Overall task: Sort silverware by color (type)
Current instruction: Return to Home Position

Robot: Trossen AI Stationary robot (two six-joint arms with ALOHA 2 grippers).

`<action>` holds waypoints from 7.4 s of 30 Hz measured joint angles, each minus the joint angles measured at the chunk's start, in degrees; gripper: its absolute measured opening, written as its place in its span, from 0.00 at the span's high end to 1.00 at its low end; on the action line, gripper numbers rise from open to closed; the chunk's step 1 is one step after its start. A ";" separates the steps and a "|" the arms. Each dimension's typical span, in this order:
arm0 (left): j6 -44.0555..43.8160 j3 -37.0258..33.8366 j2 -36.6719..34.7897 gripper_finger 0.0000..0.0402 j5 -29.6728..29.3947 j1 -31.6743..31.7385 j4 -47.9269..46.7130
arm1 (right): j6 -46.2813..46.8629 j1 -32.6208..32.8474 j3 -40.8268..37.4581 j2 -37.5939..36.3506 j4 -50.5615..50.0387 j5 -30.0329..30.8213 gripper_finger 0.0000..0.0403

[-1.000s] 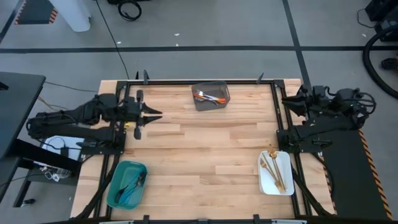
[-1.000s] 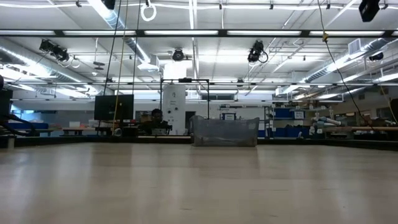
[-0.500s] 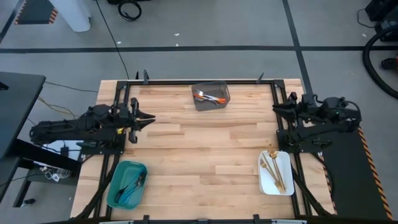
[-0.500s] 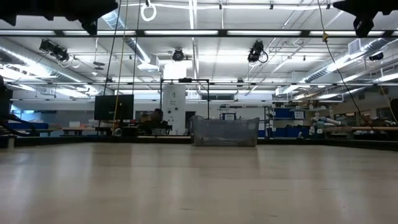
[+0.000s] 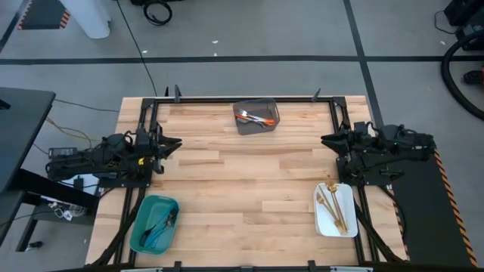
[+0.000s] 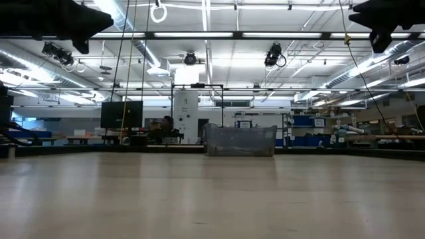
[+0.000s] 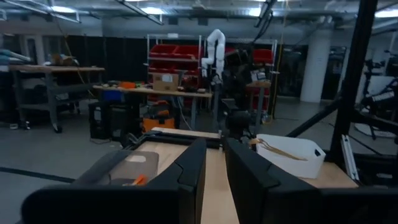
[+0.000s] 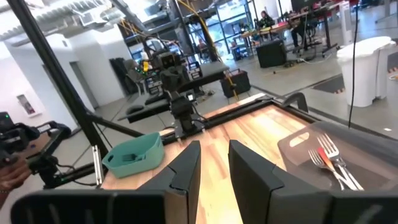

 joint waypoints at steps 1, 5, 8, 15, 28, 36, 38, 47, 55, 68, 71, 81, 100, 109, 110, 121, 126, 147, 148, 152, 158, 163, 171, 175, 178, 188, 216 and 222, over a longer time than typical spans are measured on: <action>-0.02 -0.72 -1.10 0.83 -0.37 0.00 0.07 | 0.01 0.00 -0.45 0.00 0.40 0.00 0.78; -1.10 -3.53 -4.93 0.83 -1.59 -0.02 -0.02 | -0.14 0.00 -2.76 0.00 3.46 -0.02 0.78; -1.43 -4.80 -6.19 0.83 -1.72 0.00 0.15 | -1.28 0.04 -4.59 0.00 5.41 -0.25 0.78; -1.53 -5.29 -6.01 0.83 -2.03 -0.02 -0.70 | -1.44 0.04 -7.75 0.00 9.11 -0.99 0.78; -3.83 -5.28 -5.98 0.83 -2.67 -0.02 -2.50 | -2.69 0.04 -18.08 -0.02 23.84 -1.11 0.78; -4.91 -11.84 -5.92 0.83 -3.83 -0.07 3.20 | -2.98 0.04 -24.52 0.02 32.24 -1.11 0.78; -5.32 -11.86 -5.76 0.83 -4.07 -0.07 1.92 | -2.77 0.04 -24.52 0.02 32.49 -1.11 0.78; -2.83 -11.88 -5.96 0.83 -4.14 -2.03 2.44 | -4.15 0.07 -24.52 -0.02 33.21 -1.49 0.78; -2.01 -11.88 -5.87 0.83 -4.15 -1.97 2.49 | -6.44 0.07 -24.52 -0.02 33.12 4.04 0.78; 3.50 -11.90 -5.87 0.83 -4.17 -1.95 5.53 | -6.14 0.05 -24.52 0.00 33.48 7.91 0.78; 3.48 -11.90 -5.87 0.83 -4.17 -1.95 5.53 | -6.14 0.06 -24.52 -0.02 33.48 7.93 0.78; 3.50 -11.93 -5.87 0.83 -4.17 -1.95 5.53 | -6.14 0.04 -24.52 0.00 33.48 7.93 0.78; 3.50 -11.94 -5.87 0.83 -4.17 -1.95 5.53 | -6.12 0.05 -24.52 0.00 33.48 7.93 0.78; 3.50 -11.95 -5.87 0.83 -4.17 -1.94 5.53 | -6.12 0.05 -24.52 0.00 33.48 7.93 0.78; 3.50 -11.95 -5.87 0.83 -4.17 -1.95 5.53 | -6.12 0.07 -24.52 0.00 33.48 7.93 0.78; 3.50 -11.95 -5.87 0.83 -4.17 -1.94 5.54 | -6.12 0.05 -24.52 0.00 33.48 7.93 0.78; 3.48 -11.95 -5.87 0.83 -4.17 -1.94 5.55 | -6.12 0.05 -24.52 0.00 33.48 7.93 0.78; 3.48 -11.95 -5.87 0.83 -4.17 -1.92 5.55 | -6.10 0.04 -24.52 0.00 33.48 7.93 0.78; 3.48 -11.95 -5.87 0.83 -4.15 -1.92 5.55 | -6.10 0.04 -24.52 0.00 33.46 7.93 0.78; 3.48 -11.95 -5.87 0.83 -4.17 -1.92 5.55 | -6.12 0.05 -24.52 0.00 33.48 7.93 0.78; 3.47 -11.96 -5.87 0.83 -4.16 -1.92 5.55 | -6.10 0.06 -24.52 0.00 33.46 7.93 0.78; 3.47 -11.97 -5.87 0.83 -4.16 -1.92 5.55 | -6.10 0.06 -24.52 0.00 33.47 7.93 0.78; 3.47 -11.97 -5.87 0.83 -4.15 -1.92 5.55 | -6.10 0.05 -24.52 0.00 33.48 7.93 0.78; 3.47 -11.97 -5.87 0.83 -4.17 -1.92 5.55 | -6.12 0.07 -24.52 0.00 33.47 7.93 0.78; 3.48 -11.97 -5.89 0.83 -4.15 -1.92 5.55 | -6.11 0.07 -24.52 0.00 33.48 7.93 0.78; 3.48 -11.97 -5.87 0.83 -4.16 -1.92 5.55 | -6.10 0.04 -24.52 0.00 33.47 7.93 0.78; 3.47 -11.97 -5.89 0.83 -4.15 -1.92 5.55 | -6.10 0.05 -24.52 0.00 33.48 7.93 0.78; 3.48 -11.97 -5.89 0.83 -4.15 -1.94 5.55 | -6.11 0.06 -24.52 0.00 33.47 7.93 0.78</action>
